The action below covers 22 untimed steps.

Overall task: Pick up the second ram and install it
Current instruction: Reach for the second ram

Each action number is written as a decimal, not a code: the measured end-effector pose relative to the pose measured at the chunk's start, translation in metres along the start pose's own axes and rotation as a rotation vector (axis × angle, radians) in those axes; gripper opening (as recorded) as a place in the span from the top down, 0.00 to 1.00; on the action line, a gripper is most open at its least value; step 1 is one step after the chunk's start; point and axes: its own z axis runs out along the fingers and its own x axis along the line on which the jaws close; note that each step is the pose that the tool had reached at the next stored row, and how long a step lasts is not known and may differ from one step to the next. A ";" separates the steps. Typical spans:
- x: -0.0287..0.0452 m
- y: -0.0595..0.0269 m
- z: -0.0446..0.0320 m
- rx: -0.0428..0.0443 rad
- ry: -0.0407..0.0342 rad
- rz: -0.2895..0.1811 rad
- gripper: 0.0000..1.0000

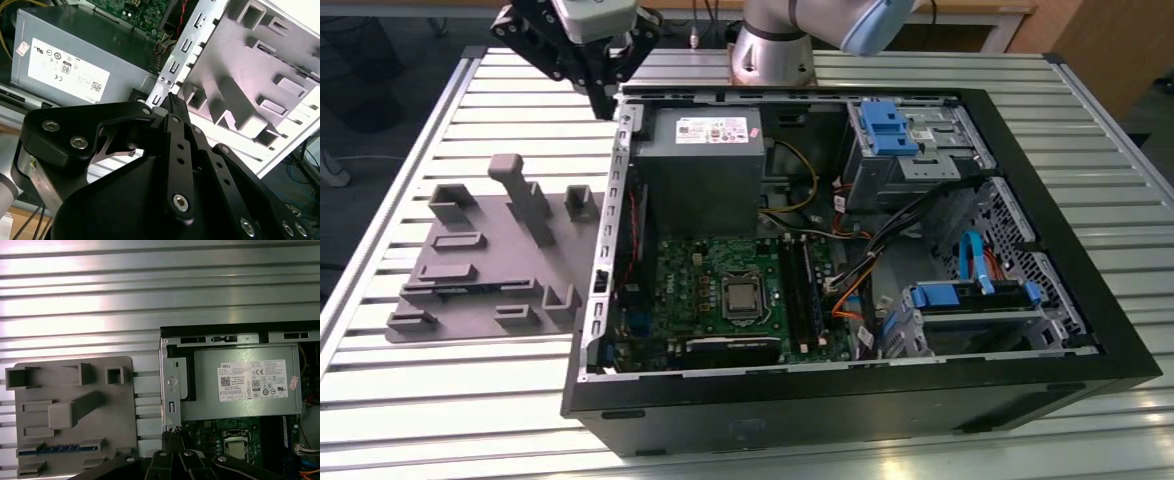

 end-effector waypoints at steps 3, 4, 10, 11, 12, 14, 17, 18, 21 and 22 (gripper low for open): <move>0.0048 -0.0004 0.0003 0.0000 0.0002 0.000 0.89; 0.0064 -0.0005 0.0004 0.0000 0.0003 0.000 0.89; 0.0198 -0.0080 0.0005 -0.0001 0.0003 0.000 0.89; 0.0222 -0.0099 0.0004 0.0001 0.0004 0.000 0.89; 0.0246 -0.0118 0.0005 0.0000 0.0004 0.000 0.89; 0.0301 -0.0157 0.0006 -0.0001 0.0003 0.000 0.89; 0.0388 -0.0203 0.0008 0.0000 0.0003 0.000 0.89; 0.0420 -0.0217 0.0009 -0.0001 0.0002 0.000 0.89; 0.0523 -0.0255 0.0012 0.0000 0.0004 0.000 0.89; 0.0554 -0.0267 0.0013 0.0000 0.0004 0.000 0.89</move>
